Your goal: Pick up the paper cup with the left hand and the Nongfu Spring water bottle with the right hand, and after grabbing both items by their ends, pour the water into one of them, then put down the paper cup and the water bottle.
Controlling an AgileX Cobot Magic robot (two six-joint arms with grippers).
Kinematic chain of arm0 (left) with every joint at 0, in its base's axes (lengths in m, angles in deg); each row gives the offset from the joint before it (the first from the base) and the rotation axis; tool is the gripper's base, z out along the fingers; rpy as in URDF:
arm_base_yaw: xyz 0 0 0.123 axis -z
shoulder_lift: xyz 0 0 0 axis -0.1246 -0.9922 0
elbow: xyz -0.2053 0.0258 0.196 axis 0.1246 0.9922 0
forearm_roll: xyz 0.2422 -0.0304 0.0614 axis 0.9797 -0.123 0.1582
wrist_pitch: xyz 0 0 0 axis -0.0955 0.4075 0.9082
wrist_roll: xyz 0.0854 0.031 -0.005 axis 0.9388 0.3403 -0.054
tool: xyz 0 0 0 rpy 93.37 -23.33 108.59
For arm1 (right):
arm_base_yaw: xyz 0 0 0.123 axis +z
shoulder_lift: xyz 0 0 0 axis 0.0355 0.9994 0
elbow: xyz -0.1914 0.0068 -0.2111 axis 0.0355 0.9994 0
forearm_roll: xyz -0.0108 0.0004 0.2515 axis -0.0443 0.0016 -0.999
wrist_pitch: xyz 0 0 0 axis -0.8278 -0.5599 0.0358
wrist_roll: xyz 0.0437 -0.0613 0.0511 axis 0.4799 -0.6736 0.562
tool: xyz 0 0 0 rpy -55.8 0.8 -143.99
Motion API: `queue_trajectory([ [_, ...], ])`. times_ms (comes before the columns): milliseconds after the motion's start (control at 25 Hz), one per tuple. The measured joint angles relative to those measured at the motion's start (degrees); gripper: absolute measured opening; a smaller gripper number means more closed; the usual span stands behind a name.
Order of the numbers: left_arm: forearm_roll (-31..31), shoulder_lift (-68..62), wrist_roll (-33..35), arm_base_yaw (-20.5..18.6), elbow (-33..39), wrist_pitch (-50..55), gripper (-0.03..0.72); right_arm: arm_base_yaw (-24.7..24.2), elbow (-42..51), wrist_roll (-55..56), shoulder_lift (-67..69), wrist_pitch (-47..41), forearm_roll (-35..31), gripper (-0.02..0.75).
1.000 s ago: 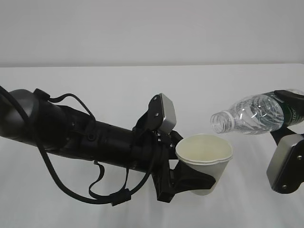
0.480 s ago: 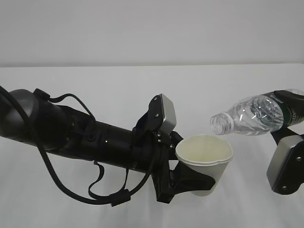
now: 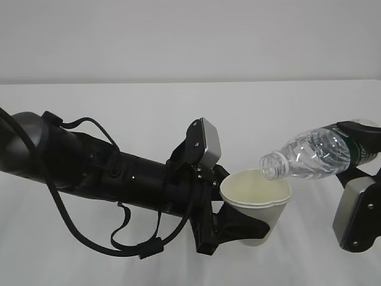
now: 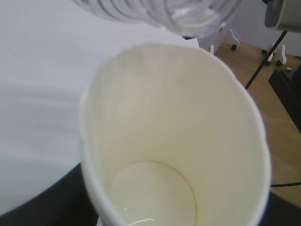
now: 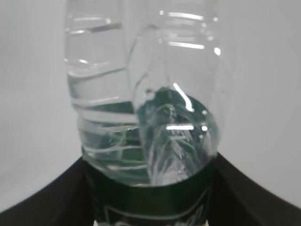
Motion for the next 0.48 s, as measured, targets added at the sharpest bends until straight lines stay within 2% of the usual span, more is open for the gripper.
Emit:
queue_trajectory([
  [480,0.31,0.00,0.00,0.00,0.00,0.00,0.454,0.00,0.00,-0.44,0.00,0.82,0.51,0.456],
])
